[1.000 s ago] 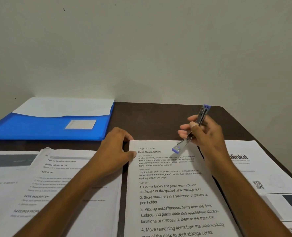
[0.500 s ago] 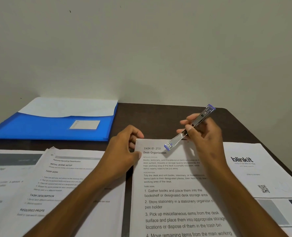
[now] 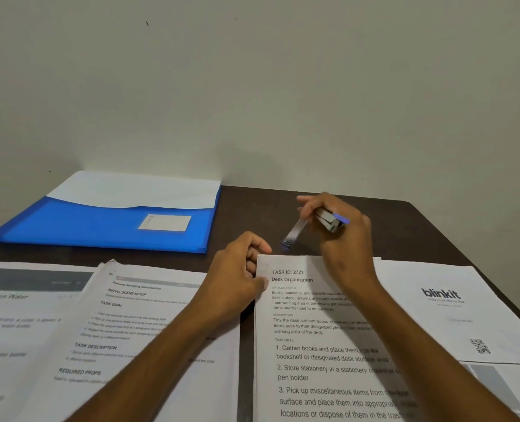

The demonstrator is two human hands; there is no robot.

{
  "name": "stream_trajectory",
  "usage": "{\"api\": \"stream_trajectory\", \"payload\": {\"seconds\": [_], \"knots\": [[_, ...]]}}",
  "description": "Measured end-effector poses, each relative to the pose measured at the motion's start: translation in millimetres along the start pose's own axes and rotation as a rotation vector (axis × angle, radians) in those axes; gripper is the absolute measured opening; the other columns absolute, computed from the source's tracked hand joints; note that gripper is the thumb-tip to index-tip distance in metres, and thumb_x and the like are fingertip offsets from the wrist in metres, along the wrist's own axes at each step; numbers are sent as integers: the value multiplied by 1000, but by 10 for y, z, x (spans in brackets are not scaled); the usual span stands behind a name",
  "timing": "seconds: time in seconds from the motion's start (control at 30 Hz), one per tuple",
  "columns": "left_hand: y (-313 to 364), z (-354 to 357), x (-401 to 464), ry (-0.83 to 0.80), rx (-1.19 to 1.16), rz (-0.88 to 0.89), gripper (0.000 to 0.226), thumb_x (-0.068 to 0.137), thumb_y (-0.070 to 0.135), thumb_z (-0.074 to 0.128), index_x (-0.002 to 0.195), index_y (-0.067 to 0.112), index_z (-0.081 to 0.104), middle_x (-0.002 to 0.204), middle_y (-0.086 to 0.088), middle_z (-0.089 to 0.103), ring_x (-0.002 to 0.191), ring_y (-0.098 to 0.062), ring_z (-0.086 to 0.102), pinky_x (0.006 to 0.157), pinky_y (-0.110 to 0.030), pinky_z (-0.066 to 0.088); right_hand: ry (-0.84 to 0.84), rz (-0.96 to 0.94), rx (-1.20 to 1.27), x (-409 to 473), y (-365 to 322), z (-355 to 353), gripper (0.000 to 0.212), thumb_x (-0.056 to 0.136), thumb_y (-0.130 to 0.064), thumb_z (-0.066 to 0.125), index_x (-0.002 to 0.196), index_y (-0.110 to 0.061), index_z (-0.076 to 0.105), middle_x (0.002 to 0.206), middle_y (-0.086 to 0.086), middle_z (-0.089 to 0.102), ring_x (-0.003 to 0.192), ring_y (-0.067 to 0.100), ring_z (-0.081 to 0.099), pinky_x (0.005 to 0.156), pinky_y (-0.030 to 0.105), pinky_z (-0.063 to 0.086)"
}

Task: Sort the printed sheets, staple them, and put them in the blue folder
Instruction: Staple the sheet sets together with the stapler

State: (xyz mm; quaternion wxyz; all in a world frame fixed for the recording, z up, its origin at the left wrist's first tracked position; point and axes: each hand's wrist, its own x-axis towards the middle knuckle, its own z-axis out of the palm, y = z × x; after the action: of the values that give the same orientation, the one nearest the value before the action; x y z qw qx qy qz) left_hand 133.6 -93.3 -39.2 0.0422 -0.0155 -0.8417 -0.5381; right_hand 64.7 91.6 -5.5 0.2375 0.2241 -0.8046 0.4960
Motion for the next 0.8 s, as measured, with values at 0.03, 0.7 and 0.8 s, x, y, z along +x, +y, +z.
{"api": "stream_trajectory", "payload": {"seconds": [0.03, 0.7, 0.8], "knots": [[3, 0, -3, -1, -5, -3, 40, 90, 3, 79, 108, 30, 55, 107, 10, 70, 96, -5, 73, 76, -17, 61, -21, -1, -34, -11, 7, 50, 29, 91, 14, 65, 90, -14, 71, 119, -6, 75, 111, 8, 71, 94, 39, 61], [-75, -25, 76, -4, -129, -38, 51, 83, -11, 78, 118, 24, 64, 101, -1, 74, 91, -11, 76, 70, -20, 61, -81, 65, 1, -100, 96, 213, 25, 93, -1, 75, 109, -21, 76, 120, -11, 75, 104, -1, 72, 84, 25, 64], [-75, -29, 89, -3, -154, -51, 50, 83, -11, 78, 117, 22, 64, 100, -3, 74, 90, -13, 77, 71, -23, 63, -220, 41, -92, -129, 107, 240, 38, 98, 0, 67, 121, -28, 78, 137, -11, 68, 116, -6, 64, 89, 5, 51]]}}
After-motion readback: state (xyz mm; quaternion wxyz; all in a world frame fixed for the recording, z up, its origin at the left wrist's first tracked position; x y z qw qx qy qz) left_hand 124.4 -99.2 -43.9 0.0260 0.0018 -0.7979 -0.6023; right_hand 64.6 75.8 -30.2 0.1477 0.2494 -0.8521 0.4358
